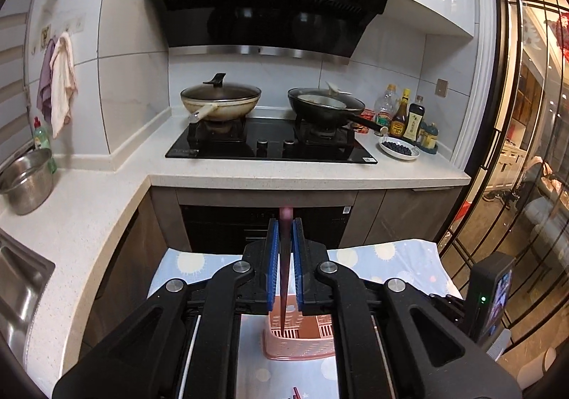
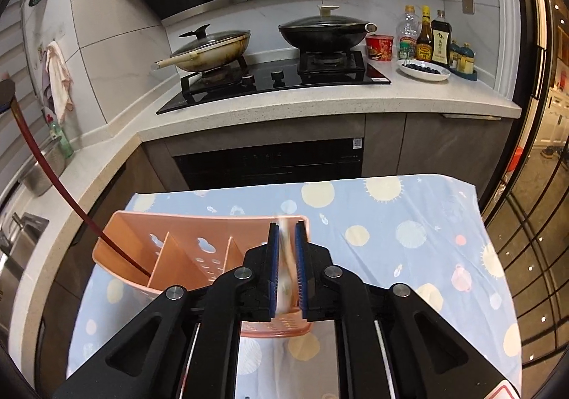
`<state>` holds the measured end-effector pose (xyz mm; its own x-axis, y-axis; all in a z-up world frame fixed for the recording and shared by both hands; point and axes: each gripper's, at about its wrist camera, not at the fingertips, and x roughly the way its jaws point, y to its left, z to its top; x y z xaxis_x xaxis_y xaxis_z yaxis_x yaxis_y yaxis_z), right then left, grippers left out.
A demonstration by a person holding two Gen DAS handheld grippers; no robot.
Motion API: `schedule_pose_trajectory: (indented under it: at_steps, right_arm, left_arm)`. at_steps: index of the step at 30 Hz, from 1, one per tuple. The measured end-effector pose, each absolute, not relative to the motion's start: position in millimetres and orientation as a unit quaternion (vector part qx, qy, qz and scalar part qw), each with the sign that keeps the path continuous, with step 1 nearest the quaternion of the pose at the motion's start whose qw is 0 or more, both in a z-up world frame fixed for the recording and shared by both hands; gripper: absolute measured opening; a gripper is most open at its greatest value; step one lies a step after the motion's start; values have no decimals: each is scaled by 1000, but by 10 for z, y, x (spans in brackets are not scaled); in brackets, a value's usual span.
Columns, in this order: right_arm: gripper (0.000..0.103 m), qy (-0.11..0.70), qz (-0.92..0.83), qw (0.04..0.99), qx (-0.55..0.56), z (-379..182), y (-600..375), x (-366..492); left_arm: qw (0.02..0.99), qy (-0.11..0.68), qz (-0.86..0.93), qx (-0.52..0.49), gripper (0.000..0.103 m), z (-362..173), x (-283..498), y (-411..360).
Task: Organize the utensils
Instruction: 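Lower the chopstick into the holder and open the left tool while the right tool releases the spoon there, then grasp another dark red chopstick with the left tool while the right tool grasps a red chopstick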
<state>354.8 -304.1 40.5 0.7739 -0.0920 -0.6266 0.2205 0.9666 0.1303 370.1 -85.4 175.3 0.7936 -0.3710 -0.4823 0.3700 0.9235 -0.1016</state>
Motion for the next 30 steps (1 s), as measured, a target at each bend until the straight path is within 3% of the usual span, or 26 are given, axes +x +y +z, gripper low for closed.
schedule_pose_trajectory:
  at_steps: [1,3,5,8,15,30]
  right_arm:
    - [19,322,-85,938,96,414,-3032,3512]
    - [27,313,-87,941,99,451,-3041,3413]
    - [29,303,-84,943,106,515,-3059,3261]
    - [33,289,-85,947,116,600,-3090,2975]
    - [37,289,-83,944,132,503,-3082,2065]
    - [37,377,-109,906,156,-440,-2837,517]
  left_arm:
    - [948,256,-191,-2,14,1732,3699,-846]
    - [950,253,-183,-7,42,1710,3656,-802]
    - [954,244,-175,-2,45,1703,3549,-745]
    - [957,237,-167,3,60,1676,3365,-634]
    - [955,248,-164,9,70,1421,2738,-256]
    - [907,392,-151,34,70,5,1527,153]
